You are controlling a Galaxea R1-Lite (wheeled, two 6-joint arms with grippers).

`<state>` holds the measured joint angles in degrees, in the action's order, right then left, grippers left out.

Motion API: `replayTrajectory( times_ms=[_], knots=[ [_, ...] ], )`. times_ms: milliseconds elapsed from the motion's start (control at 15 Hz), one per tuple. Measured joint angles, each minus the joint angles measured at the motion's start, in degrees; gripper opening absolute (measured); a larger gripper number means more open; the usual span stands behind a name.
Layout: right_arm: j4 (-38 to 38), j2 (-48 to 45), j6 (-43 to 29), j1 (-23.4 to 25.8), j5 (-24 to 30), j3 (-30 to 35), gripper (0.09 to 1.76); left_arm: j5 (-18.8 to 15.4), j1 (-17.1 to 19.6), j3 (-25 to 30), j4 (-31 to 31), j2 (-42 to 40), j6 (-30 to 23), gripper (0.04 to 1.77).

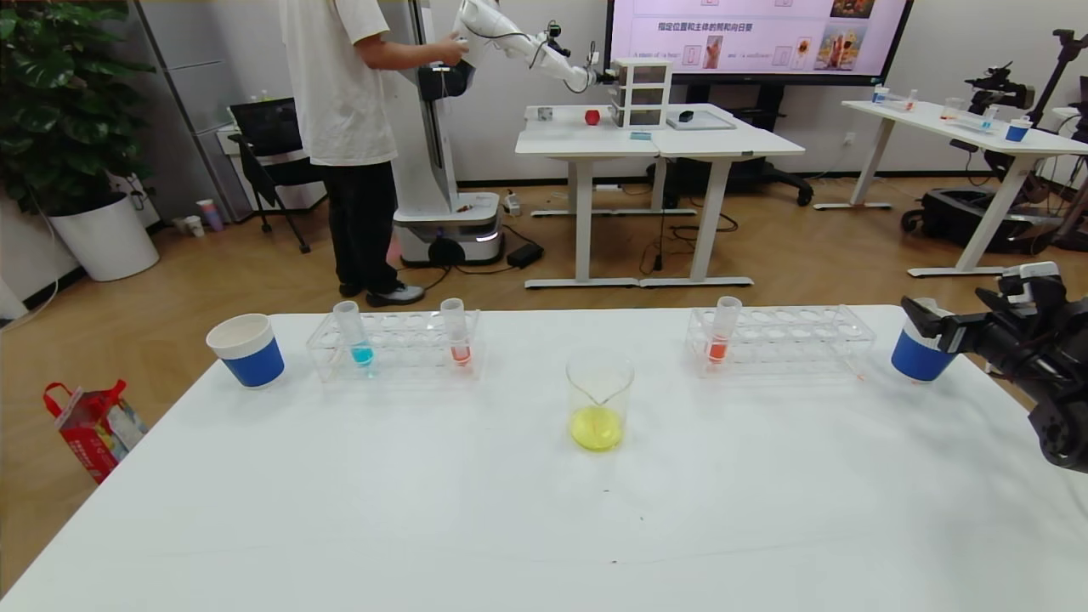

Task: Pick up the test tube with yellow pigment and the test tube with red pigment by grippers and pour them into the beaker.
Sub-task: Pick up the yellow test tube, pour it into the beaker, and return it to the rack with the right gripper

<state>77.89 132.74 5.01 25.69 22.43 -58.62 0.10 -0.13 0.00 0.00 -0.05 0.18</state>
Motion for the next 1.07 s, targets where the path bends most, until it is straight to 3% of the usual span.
replayTrajectory(
  times_ms=[267,600,1067],
  knots=[
    [-0.27,-3.02,-0.35,-2.01,-0.06,0.22,1.74,-0.02,-0.02,0.0,0.0,0.0,-0.05,1.75],
    [-1.05,-11.57,-1.02,-9.01,-1.68,4.27,1.74,-0.02,0.02,0.0,0.0,0.0,-0.02,1.75],
    [-6.63,-32.24,-6.05,-17.37,-8.63,12.24,1.74,0.0,0.0,0.0,0.0,0.0,-0.02,1.75]
  ],
)
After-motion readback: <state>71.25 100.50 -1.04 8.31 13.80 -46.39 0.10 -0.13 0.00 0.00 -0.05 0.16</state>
